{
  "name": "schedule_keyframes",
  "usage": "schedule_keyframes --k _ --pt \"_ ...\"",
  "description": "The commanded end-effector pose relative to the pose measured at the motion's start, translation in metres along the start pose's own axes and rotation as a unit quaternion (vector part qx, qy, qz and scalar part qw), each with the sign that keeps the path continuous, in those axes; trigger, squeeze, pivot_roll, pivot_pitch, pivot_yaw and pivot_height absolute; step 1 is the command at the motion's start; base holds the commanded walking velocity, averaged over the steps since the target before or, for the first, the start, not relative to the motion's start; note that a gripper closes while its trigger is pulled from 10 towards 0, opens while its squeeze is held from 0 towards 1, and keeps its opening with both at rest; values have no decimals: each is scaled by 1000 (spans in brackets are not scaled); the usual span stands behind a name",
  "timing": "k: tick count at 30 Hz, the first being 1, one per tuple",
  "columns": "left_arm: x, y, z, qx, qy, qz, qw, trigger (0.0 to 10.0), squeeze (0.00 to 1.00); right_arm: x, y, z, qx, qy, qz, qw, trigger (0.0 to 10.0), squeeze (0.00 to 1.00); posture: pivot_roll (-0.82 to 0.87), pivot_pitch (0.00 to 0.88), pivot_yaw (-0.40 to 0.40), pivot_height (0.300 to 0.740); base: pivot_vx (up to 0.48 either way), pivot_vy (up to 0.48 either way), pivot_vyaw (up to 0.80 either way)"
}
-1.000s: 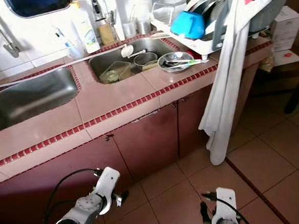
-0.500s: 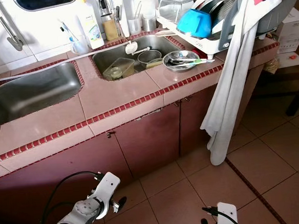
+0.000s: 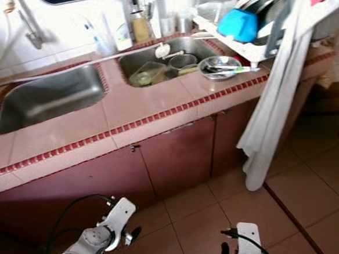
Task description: Kitchen organization
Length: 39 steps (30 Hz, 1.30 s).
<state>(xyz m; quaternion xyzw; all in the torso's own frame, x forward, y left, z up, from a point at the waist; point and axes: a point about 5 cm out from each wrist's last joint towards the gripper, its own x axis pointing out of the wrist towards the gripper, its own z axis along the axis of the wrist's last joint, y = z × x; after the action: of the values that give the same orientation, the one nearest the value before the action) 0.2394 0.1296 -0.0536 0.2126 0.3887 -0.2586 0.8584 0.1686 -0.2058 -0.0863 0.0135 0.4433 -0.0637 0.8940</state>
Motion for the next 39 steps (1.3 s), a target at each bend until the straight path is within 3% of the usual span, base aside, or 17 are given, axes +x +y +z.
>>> schedule_keyframes --k 1,16,21,29,32,39 --pt "-1 -2 -5 9 11 -9 1000 10000 0 -1 2 -4 -2 7 3 1000 10000 0 10 0 108 740 0 0 800" --pt "-2 -3 -12 17 22 -10 1000 10000 0 -4 0 -16 -17 26 2 1000 10000 0 7 0 109 740 0 0 788" --pt "-2 -5 -13 18 21 -8 1000 10000 0 -4 -1 -18 -21 29 2 999 10000 0 16 0 98 740 0 0 348" --pt "-2 -6 -17 -19 10 7 1000 10000 0 -6 -3 -23 -23 36 5 999 10000 0 73 0 32 740 0 0 0" --pt "-2 -7 -15 -36 1 13 999 10000 0 -4 -9 -14 -18 22 6 1000 10000 0 138 0 -41 740 0 0 0" --pt "-2 3 -6 -75 -19 41 996 10000 0 4 -9 30 7 -45 -3 999 10000 0 169 0 -65 740 0 0 0"
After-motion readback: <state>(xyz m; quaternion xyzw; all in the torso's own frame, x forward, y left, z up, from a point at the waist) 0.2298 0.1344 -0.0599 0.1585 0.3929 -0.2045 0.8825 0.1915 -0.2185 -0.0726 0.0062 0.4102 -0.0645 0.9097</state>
